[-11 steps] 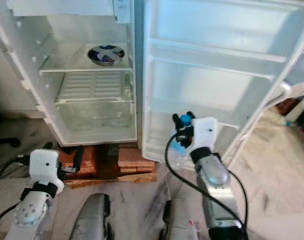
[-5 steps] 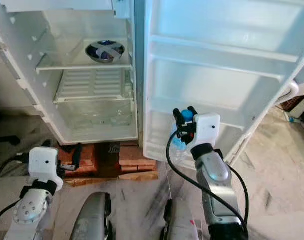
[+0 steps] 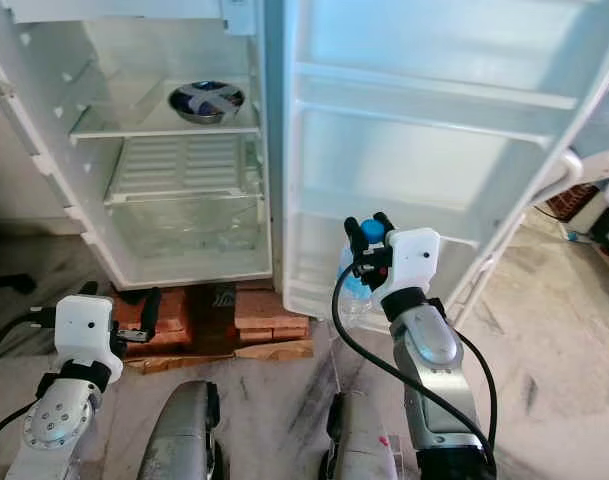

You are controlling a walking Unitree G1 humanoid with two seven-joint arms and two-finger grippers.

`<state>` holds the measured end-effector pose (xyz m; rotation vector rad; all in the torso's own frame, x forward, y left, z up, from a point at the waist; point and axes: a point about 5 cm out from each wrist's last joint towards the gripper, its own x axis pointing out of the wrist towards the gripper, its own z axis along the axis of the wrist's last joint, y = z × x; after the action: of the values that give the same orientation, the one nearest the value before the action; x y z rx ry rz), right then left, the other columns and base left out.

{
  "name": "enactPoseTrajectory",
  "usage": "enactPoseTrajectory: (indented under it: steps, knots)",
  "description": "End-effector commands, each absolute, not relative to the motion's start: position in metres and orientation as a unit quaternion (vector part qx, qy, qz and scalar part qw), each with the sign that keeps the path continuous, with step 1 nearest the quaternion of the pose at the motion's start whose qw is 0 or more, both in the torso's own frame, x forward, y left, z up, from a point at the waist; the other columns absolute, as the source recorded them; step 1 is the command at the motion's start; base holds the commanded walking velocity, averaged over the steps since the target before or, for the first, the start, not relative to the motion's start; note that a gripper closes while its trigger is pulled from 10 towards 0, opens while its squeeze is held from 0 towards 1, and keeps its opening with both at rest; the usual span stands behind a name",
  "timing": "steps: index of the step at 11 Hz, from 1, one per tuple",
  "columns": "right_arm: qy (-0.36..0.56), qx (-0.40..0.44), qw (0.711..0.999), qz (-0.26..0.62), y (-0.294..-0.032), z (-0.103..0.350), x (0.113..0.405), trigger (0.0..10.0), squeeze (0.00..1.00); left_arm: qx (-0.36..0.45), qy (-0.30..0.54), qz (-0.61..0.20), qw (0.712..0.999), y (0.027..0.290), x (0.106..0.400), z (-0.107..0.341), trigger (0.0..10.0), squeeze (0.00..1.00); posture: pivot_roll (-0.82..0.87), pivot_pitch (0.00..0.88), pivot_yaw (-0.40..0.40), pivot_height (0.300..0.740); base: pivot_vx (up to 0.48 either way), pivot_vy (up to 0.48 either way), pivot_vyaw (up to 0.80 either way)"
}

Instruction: Restocking fridge

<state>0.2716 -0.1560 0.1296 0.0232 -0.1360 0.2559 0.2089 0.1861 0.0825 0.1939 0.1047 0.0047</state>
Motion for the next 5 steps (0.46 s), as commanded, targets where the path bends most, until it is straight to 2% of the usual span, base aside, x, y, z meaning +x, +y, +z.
enactPoseTrajectory:
  steps: [1, 4, 5]
  knots:
    - [-0.083, 0.014, 0.988, 0.131, -0.1569, 0.1350, 0.2724, 10.0, 0.00, 0.102, 0.059, 0.005, 0.993, 0.1883, 0.2082, 0.0800, 10.0, 0.00, 0.09, 0.048, -0.019, 0.618, 0.311, 0.000, 0.00]
    - [-0.084, 0.000, 0.986, 0.142, -0.1629, 0.1344, 0.2708, 10.0, 0.00, 0.103, 0.063, 0.005, 0.993, 0.1900, 0.2064, 0.0782, 10.0, 0.00, 0.09, 0.050, -0.021, 0.618, 0.317, 0.000, 0.00]
    - [-0.085, 0.000, 0.987, 0.137, -0.1649, 0.1354, 0.2727, 10.0, 0.00, 0.102, 0.063, 0.004, 0.993, 0.1894, 0.2064, 0.0781, 10.0, 0.00, 0.09, 0.049, -0.020, 0.618, 0.480, 0.000, 0.00]
